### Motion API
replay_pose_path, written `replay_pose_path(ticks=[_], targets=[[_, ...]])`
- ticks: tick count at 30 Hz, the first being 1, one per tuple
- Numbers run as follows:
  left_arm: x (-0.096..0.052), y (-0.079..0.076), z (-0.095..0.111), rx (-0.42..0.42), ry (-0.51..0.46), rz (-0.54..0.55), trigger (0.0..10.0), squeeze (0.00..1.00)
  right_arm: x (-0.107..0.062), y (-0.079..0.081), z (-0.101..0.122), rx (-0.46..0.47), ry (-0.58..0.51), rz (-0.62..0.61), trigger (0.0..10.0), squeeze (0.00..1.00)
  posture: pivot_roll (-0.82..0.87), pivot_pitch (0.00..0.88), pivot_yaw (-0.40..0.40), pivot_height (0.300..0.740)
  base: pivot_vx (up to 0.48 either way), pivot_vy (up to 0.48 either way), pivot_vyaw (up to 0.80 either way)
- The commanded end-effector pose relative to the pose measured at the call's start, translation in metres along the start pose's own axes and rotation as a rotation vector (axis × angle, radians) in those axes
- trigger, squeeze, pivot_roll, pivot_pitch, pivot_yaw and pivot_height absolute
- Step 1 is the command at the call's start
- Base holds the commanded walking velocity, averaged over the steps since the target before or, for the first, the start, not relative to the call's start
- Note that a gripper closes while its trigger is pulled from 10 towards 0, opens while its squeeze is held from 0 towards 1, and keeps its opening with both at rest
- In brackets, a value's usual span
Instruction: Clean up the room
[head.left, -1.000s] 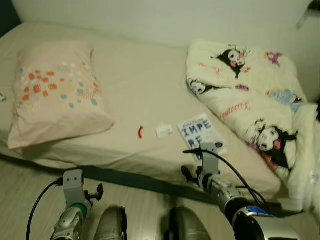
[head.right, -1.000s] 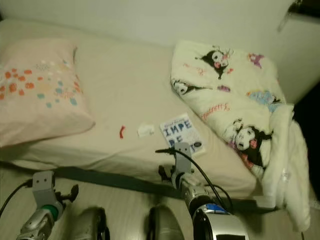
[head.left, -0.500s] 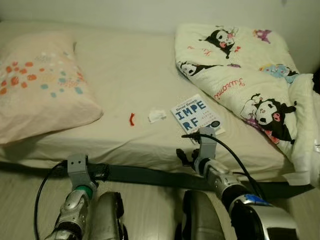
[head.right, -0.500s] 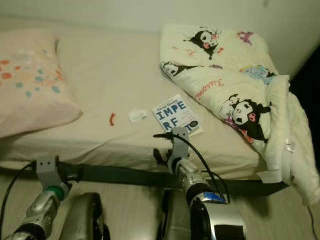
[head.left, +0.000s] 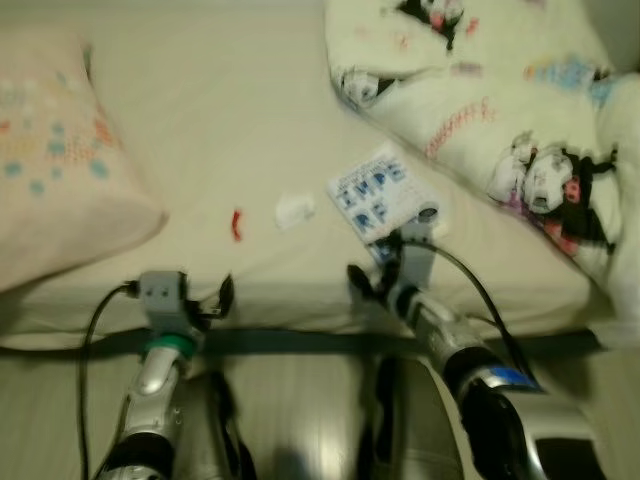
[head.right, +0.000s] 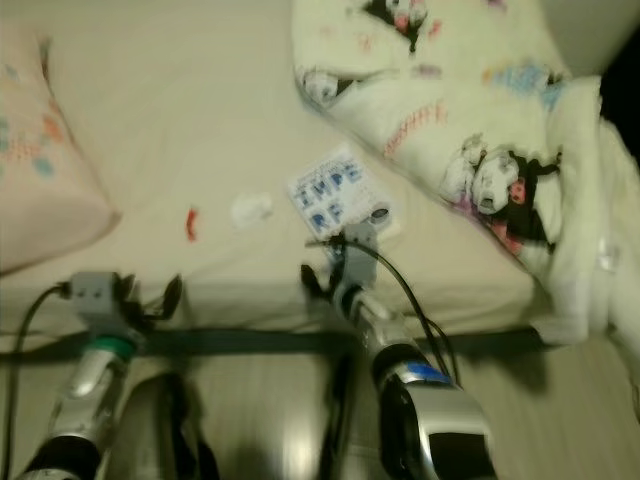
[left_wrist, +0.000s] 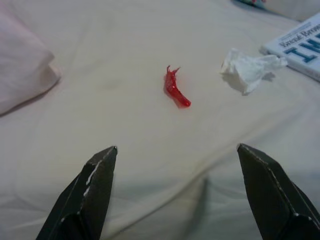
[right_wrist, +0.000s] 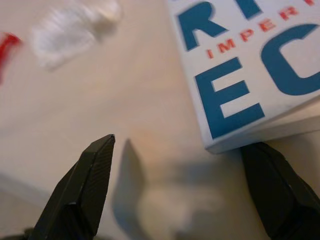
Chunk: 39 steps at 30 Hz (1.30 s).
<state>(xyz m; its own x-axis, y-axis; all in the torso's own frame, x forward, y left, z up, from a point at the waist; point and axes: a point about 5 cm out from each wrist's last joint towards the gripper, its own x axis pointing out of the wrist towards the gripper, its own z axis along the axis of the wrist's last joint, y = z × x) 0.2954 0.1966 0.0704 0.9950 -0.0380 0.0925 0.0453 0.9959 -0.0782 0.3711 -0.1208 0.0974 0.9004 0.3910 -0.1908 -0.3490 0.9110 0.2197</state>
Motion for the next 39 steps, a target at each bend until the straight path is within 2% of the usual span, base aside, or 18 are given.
replay_pose_path(ticks=[1, 2, 5, 6, 9, 10, 13, 14, 16, 18, 22, 24, 27, 29, 31, 32, 34, 39], targets=[[-0.001, 0.0, 0.006, -0.009, -0.018, 0.018, 10.0, 0.0, 0.006, 0.013, 0.013, 0.018, -0.061, 0.088, 10.0, 0.0, 0.04, 0.313, 0.068, 0.51, 0.0, 0.0, 0.0], [0.002, -0.002, 0.017, -0.015, -0.055, 0.007, 10.0, 0.0, 0.011, 0.024, 0.023, 0.016, -0.098, 0.157, 10.0, 0.0, 0.04, 0.333, 0.075, 0.51, 0.0, 0.0, 0.0], [0.003, -0.005, 0.025, -0.02, -0.08, -0.003, 10.0, 0.0, 0.013, 0.032, 0.03, 0.013, -0.123, 0.203, 10.0, 0.0, 0.04, 0.337, 0.075, 0.51, 0.0, 0.0, 0.0], [0.008, -0.013, 0.038, -0.055, -0.119, -0.051, 10.0, 0.0, 0.015, 0.043, 0.035, 0.002, -0.147, 0.273, 10.0, 0.0, 0.04, 0.353, 0.076, 0.51, 0.0, 0.0, 0.0], [0.008, -0.013, 0.038, -0.055, -0.119, -0.051, 10.0, 0.0, 0.015, 0.043, 0.035, 0.002, -0.147, 0.273, 10.0, 0.0, 0.04, 0.353, 0.076, 0.51, 0.0, 0.0, 0.0], [0.014, -0.024, 0.057, -0.099, -0.164, -0.128, 10.0, 0.0, 0.016, 0.053, 0.035, 0.008, -0.161, 0.346, 10.0, 0.0, 0.04, 0.364, 0.075, 0.51, 0.0, 0.0, 0.0], [0.014, -0.024, 0.057, -0.099, -0.164, -0.128, 10.0, 0.0, 0.016, 0.053, 0.035, 0.008, -0.161, 0.346, 10.0, 0.0, 0.04, 0.364, 0.075, 0.51, 0.0, 0.0, 0.0], [0.018, -0.05, 0.077, -0.15, -0.189, -0.309, 10.0, 0.0, 0.011, 0.065, 0.028, 0.023, -0.199, 0.429, 10.0, 0.0, 0.01, 0.379, 0.083, 0.51, 0.0, 0.0, 0.0], [0.018, -0.05, 0.077, -0.15, -0.189, -0.309, 10.0, 0.0, 0.011, 0.065, 0.028, 0.023, -0.199, 0.429, 10.0, 0.0, 0.01, 0.379, 0.083, 0.51, 0.0, 0.0, 0.0], [0.015, -0.063, 0.072, -0.155, -0.156, -0.367, 10.0, 0.0, 0.008, 0.063, 0.027, 0.024, -0.232, 0.407, 10.0, 0.0, -0.01, 0.384, 0.087, 0.51, 0.0, 0.0, 0.0], [0.014, -0.067, 0.066, -0.158, -0.136, -0.355, 10.0, 0.0, 0.007, 0.062, 0.03, 0.02, -0.253, 0.402, 10.0, 0.0, -0.02, 0.387, 0.086, 0.51, 0.0, 0.0, 0.0], [0.025, -0.075, 0.059, -0.142, -0.12, -0.278, 10.0, 0.0, -0.001, 0.066, 0.036, -0.066, -0.299, 0.411, 10.0, 0.0, -0.08, 0.405, 0.087, 0.51, 0.0, 0.0, 0.0], [0.027, -0.076, 0.059, -0.137, -0.121, -0.268, 10.0, 0.0, -0.003, 0.066, 0.037, -0.08, -0.304, 0.413, 10.0, 0.0, -0.08, 0.405, 0.087, 0.51, 0.0, 0.0, 0.0], [0.039, -0.08, 0.062, -0.109, -0.136, -0.249, 10.0, 0.0, -0.013, 0.067, 0.03, -0.099, -0.296, 0.419, 10.0, 0.0, -0.15, 0.434, 0.095, 0.51, 0.0, 0.0, 0.0], [0.06, -0.084, 0.073, -0.08, -0.158, -0.209, 10.0, 0.0, -0.033, 0.068, 0.016, -0.114, -0.267, 0.426, 10.0, 0.0, -0.18, 0.445, 0.096, 0.51, 0.0, 0.0, 0.0], [0.06, -0.084, 0.073, -0.08, -0.158, -0.209, 10.0, 0.0, -0.033, 0.068, 0.016, -0.114, -0.267, 0.426, 10.0, 0.0, -0.18, 0.445, 0.096, 0.51, 0.0, 0.0, 0.0], [0.076, -0.08, 0.091, -0.045, -0.183, -0.17, 10.0, 0.0, -0.057, 0.065, 0.009, -0.084, -0.254, 0.394, 10.0, 0.0, -0.21, 0.453, 0.099, 0.51, 0.0, 0.0, 0.0], [0.087, -0.071, 0.107, 0.001, -0.227, -0.117, 10.0, 0.0, -0.074, 0.054, 0.013, -0.057, -0.267, 0.338, 10.0, 0.0, -0.25, 0.47, 0.1, 0.51, 0.0, 0.0, -0.16]])
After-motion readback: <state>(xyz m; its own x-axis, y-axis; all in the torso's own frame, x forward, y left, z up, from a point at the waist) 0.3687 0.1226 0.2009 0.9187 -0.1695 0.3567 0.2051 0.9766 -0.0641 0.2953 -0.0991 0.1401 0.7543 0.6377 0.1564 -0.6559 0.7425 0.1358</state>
